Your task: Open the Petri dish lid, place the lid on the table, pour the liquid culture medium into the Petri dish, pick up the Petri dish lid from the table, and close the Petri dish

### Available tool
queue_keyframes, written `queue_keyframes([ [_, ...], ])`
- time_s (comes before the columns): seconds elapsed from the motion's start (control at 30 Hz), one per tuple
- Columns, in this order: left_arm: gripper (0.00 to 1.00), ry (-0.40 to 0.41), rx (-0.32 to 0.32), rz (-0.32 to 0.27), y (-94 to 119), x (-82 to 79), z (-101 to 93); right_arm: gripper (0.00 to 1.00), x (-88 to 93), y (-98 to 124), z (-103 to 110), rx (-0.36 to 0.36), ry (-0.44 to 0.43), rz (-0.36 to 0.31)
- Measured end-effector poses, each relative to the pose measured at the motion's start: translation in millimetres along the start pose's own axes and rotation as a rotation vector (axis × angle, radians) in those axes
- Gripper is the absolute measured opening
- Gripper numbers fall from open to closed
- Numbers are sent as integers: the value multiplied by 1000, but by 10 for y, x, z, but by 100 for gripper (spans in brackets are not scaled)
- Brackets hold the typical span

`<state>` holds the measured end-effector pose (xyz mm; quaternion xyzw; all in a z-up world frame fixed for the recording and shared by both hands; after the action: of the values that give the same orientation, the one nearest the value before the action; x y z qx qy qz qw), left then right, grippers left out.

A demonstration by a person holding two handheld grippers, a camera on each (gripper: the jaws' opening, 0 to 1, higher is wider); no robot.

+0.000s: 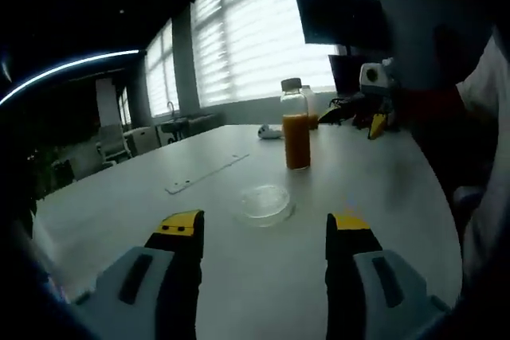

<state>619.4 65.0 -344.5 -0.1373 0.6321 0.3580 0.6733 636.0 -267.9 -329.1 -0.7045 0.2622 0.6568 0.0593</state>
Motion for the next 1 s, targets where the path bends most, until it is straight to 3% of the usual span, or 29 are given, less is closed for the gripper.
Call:
queue_keyframes([
  [0.2,52,-64,29,63,-211,21,82,63,-5,-210,-69,-40,19,80],
  [0.27,52,-82,51,84,-311,-8,61,64,31,-323,-125,-28,1,171],
  [0.47,52,-97,83,125,-501,93,139,66,171,-600,-248,-25,2,226],
  [0.67,51,-63,97,128,-649,170,156,66,306,-759,-303,-12,-31,230],
  [0.8,50,-79,113,165,-759,203,130,66,302,-863,-357,-16,-22,250],
  [1.0,50,-120,134,204,-886,224,164,66,303,-1042,-378,-70,33,335],
])
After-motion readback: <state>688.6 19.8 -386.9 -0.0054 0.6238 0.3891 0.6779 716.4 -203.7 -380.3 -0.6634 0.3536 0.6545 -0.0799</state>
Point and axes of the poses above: the point that each gripper's makers call its tool centre point, and the gripper's own axes: y roughly backward along the fingers, z roughly to its left, x roughly out of its underside, the point moved 10 cm from there along y, roughly backward along the fingers, and after that the axes turned 1 degree about z, right-handed, at the moved point
